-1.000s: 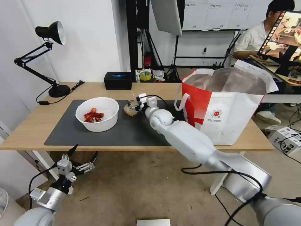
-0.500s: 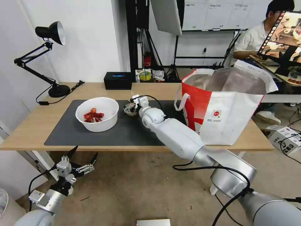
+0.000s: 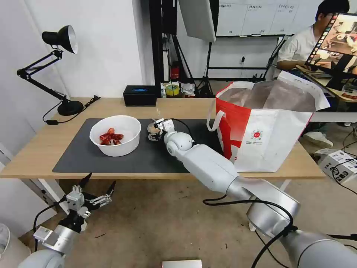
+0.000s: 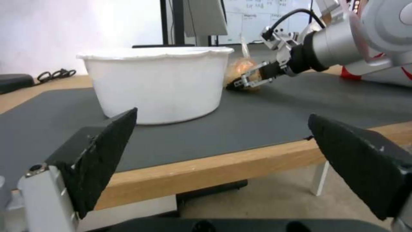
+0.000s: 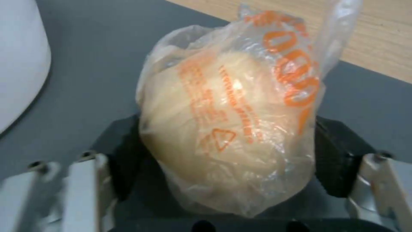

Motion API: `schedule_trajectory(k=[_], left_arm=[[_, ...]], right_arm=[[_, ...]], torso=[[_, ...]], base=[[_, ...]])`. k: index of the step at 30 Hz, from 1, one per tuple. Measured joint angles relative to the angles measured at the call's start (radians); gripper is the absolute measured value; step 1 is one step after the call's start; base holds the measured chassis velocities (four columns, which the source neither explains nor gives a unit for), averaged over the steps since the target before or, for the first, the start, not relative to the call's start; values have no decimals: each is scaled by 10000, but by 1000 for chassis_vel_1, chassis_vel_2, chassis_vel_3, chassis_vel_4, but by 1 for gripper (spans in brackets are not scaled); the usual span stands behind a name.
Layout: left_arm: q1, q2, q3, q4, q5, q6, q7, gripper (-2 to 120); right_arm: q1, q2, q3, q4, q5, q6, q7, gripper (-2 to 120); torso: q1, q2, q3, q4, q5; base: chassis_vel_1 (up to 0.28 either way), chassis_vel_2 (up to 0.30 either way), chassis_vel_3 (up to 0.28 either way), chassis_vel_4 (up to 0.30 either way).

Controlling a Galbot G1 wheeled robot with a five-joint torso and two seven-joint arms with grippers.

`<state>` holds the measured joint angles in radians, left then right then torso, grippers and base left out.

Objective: Pick up the trash from the table and place it into the takeout bag.

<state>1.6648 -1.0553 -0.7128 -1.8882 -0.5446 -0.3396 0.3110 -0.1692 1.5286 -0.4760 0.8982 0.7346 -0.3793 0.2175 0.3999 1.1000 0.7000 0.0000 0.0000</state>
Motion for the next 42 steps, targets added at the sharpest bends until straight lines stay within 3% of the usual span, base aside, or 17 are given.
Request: schedule_trajectory(k=[5,8,13,16,20,21,24,25,27,31,33,42], left_arm=[[-2,-11,4,-9,-2,-5,0,100],[7,-7,4,-9,-6,-27,0,100],[6,1,4,-9,-6,-30,-2,100],[7,2,11,-20,-8,-31,-3,100],[40,17,32,-59,-8,-35,-2,100],[40,17,32,-59,-8,-35,-2,100],[21,89,98,-79,-8,-36,-7,100],[21,89,98,-79,-8,-36,-7,100],[-23,116,186,-99,-9,-36,-26,100],[-43,119,246,-125,-8,-28,-36,100],[-77,126,367,-159,8,-5,-53,100],[-247,113,743,-110,-46,38,-137,100]], right_arm=[[-33,-59,34,61,110,0,9,62],[-93,-184,103,260,227,44,44,45],[-217,-489,152,799,271,297,179,32],[-381,-980,116,1541,53,618,294,22],[-1106,-2501,136,4065,-286,1180,804,8],[-1106,-2501,136,4065,-286,1180,804,8],[-1895,-3673,661,6469,-300,1493,1167,7],[-1895,-3673,661,6469,-300,1493,1167,7],[-2310,-4378,1161,7841,-126,1643,1307,7],[-2499,-4788,1438,8560,29,1695,1407,7],[-2824,-5728,2090,9899,418,1749,1593,7],[-3449,-7666,3934,11509,1325,1769,1809,7]], torso=[[0,0,0,0,0],[1,0,0,0,0],[1,0,0,2,0],[1,0,0,2,1],[1,0,1,-4,2],[1,0,1,-4,2],[0,0,0,0,3],[0,0,0,0,3],[0,0,0,0,4],[0,0,-1,1,4],[0,1,-1,-1,5],[0,0,-1,-2,4]], base=[[0,0,0,0],[0,0,0,0],[0,0,0,0],[0,0,0,0],[0,0,0,0],[0,0,0,0],[0,0,0,0],[0,0,0,0],[0,0,0,0],[0,0,0,0],[0,0,0,0],[0,0,0,0]])
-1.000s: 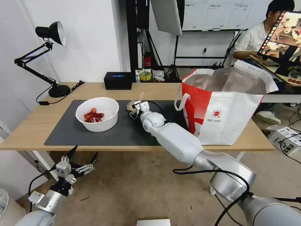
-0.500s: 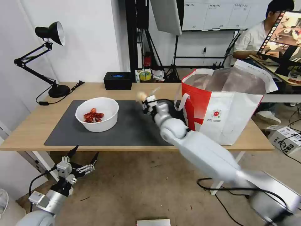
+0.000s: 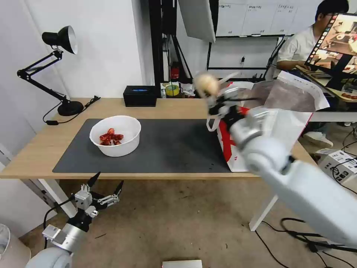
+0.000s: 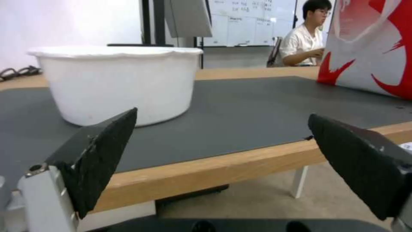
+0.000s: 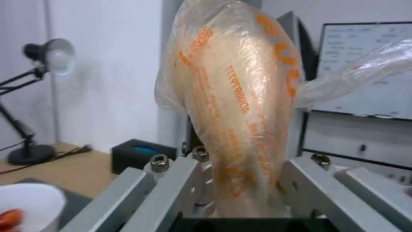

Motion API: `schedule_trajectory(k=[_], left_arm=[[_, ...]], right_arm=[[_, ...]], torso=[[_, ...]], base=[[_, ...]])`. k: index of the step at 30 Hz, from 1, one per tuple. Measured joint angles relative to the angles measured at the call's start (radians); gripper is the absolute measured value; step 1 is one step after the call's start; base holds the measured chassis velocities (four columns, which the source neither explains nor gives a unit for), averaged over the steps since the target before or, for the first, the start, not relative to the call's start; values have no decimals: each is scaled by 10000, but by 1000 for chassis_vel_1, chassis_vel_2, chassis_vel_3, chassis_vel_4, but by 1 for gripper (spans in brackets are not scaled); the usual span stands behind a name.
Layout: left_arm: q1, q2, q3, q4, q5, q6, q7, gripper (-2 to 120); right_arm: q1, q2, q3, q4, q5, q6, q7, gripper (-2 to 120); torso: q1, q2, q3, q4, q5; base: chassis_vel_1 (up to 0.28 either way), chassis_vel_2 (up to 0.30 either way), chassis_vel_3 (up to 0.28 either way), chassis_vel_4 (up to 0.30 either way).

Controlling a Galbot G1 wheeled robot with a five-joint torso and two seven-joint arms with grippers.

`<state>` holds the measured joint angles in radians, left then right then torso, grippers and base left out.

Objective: Pick up the trash from the table and place it into the takeout bag.

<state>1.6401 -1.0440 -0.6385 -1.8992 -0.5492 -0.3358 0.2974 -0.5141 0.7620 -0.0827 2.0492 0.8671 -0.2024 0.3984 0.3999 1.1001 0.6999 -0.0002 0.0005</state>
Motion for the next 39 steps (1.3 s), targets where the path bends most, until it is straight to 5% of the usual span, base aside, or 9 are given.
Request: schedule_trajectory(k=[15,24,39], left_arm=[[-352,-130,596,190,140,-11,-159,100],[-424,-100,718,217,166,-11,-162,100],[-458,-5,676,225,135,0,-161,100]], right_arm=[[-964,-1171,1992,-687,1028,-532,504,7],[-875,-1516,2118,-518,1944,-2218,1011,41],[-811,-1499,2046,-544,1928,-2555,1070,95]], torso=[[0,0,1,3,-4],[0,-1,1,2,-4],[0,0,1,2,-5]], base=[[0,0,0,0],[0,0,0,0],[0,0,0,0]])
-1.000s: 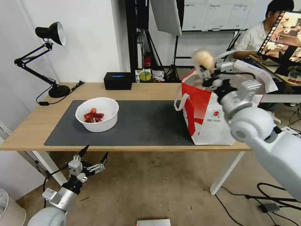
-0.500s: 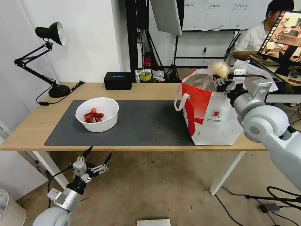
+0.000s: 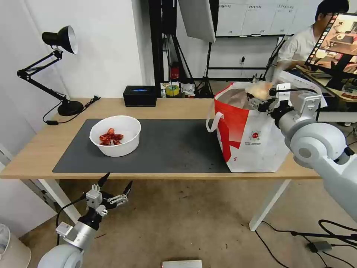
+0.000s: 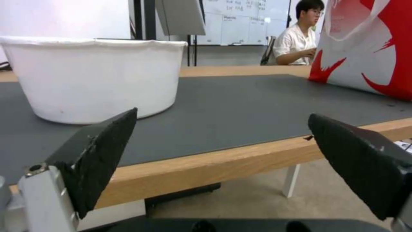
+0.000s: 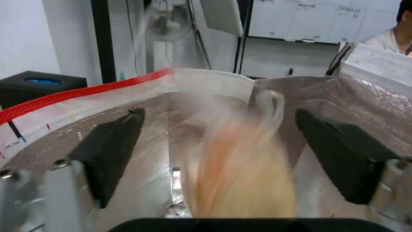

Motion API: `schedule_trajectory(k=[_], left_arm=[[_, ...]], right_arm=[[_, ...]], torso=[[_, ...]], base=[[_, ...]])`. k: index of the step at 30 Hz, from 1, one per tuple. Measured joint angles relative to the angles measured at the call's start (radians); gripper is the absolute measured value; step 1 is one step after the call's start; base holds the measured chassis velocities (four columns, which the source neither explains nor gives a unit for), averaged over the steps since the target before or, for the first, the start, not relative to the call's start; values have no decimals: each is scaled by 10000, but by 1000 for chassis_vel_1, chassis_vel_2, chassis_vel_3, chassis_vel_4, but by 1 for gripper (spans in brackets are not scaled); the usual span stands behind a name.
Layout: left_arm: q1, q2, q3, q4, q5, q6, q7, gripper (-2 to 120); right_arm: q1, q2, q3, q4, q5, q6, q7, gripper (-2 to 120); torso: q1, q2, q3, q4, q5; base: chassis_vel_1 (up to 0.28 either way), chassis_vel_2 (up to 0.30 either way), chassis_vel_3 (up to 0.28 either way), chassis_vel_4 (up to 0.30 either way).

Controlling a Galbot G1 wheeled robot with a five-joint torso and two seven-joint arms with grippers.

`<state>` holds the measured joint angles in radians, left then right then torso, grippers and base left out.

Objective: Pick up the trash from the table and place it into the takeout bag.

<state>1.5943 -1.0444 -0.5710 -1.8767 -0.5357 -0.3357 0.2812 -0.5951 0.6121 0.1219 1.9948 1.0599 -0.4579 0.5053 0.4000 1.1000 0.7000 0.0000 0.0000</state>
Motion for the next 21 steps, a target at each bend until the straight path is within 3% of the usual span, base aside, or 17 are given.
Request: schedule_trajectory(k=[11,14,21], left_arm=[[53,46,-104,-120,-2,4,0,100],[52,87,-145,-147,-9,8,0,100],[41,120,-200,-206,-22,18,-52,100]], right_arm=[[-24,33,-21,82,9,51,5,100],[-107,71,-19,205,14,373,6,100],[-820,290,239,889,-63,2252,-591,100]], torso=[[0,-1,0,0,0],[0,0,0,0,-1],[0,0,0,1,0]], base=[[0,0,0,0],[0,0,0,0],[0,0,0,0]])
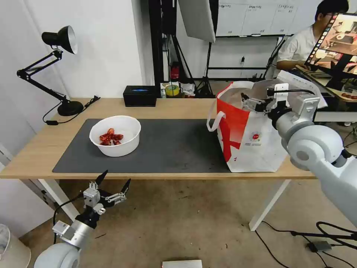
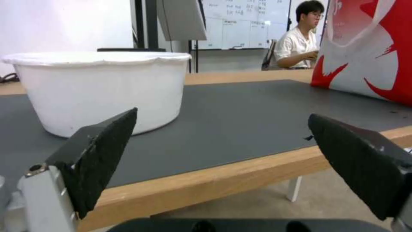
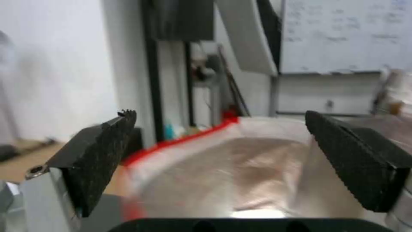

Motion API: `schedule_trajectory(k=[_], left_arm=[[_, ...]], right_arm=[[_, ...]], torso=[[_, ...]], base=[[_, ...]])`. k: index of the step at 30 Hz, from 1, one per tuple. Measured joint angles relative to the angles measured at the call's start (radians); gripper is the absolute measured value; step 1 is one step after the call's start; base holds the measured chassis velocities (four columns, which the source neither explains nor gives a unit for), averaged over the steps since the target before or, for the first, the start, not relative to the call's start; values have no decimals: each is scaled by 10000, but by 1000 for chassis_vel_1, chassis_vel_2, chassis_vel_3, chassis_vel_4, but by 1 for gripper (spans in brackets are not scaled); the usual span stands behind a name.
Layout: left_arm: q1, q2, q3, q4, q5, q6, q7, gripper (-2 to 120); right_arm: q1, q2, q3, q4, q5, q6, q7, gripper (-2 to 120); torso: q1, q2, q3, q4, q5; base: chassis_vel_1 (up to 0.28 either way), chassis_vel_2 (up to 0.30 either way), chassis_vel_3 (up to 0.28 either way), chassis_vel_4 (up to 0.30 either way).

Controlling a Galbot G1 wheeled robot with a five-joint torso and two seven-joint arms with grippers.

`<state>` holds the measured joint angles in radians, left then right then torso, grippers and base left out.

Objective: Pick up the trash from the table and place it into the takeout bag.

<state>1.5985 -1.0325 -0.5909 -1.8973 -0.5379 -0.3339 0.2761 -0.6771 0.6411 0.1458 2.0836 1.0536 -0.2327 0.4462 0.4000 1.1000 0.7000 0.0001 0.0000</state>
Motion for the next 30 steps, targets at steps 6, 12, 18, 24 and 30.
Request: schedule_trajectory(k=[6,12,18,24,30], left_arm=[[-39,-18,2,35,-6,2,-21,100],[-90,-78,17,77,-6,3,-22,100],[-96,-96,16,117,-9,-8,-22,100],[-62,-171,14,161,-7,-42,-17,100],[-86,-177,54,289,0,-62,-2,100]], right_arm=[[-1717,-45,557,1119,-400,1169,-996,100],[-3225,22,948,1908,-1219,1757,-1379,100],[-5251,460,1313,1832,-3179,2977,-1746,100],[-6832,1104,1759,1556,-4414,3601,-1773,100],[-8659,2162,1906,1005,-5731,4260,-1757,100]], torso=[[0,1,0,-2,0],[-1,1,0,-1,-2],[-1,0,0,-2,2],[0,1,0,-1,2],[-1,0,0,-3,0]], base=[[0,0,0,0],[0,0,0,0],[0,0,0,0],[0,0,0,0],[0,0,0,0]])
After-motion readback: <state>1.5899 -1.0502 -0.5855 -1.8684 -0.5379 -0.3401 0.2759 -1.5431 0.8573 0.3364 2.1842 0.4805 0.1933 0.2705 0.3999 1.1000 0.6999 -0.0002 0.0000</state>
